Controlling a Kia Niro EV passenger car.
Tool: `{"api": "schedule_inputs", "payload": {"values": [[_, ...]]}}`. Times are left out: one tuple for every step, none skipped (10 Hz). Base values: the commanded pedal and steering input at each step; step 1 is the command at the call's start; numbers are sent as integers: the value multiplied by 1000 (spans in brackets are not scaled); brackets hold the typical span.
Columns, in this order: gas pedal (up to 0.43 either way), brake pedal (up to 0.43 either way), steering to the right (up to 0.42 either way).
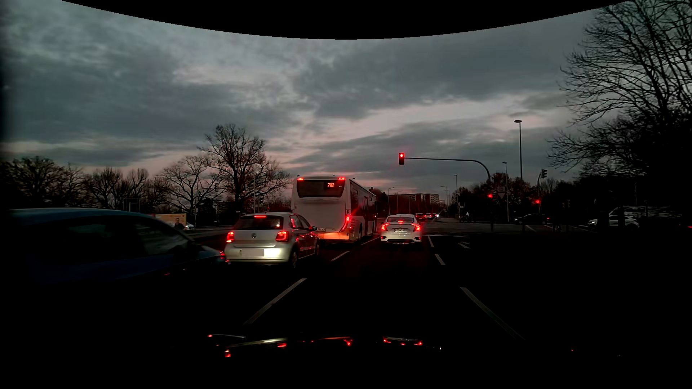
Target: Follow the waypoints while adhering to traffic rules and regulations
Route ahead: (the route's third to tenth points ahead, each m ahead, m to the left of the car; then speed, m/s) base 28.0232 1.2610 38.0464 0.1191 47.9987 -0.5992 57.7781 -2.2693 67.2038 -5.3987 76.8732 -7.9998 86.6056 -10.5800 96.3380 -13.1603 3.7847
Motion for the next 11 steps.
{"api": "schedule_inputs", "payload": {"values": [[0, 146, 36], [0, 146, 36], [0, 146, 36], [0, 146, 36], [0, 146, 36], [0, 146, 37], [0, 146, 36], [0, 152, 37], [0, 152, 38], [0, 159, 38], [0, 159, 40]]}}
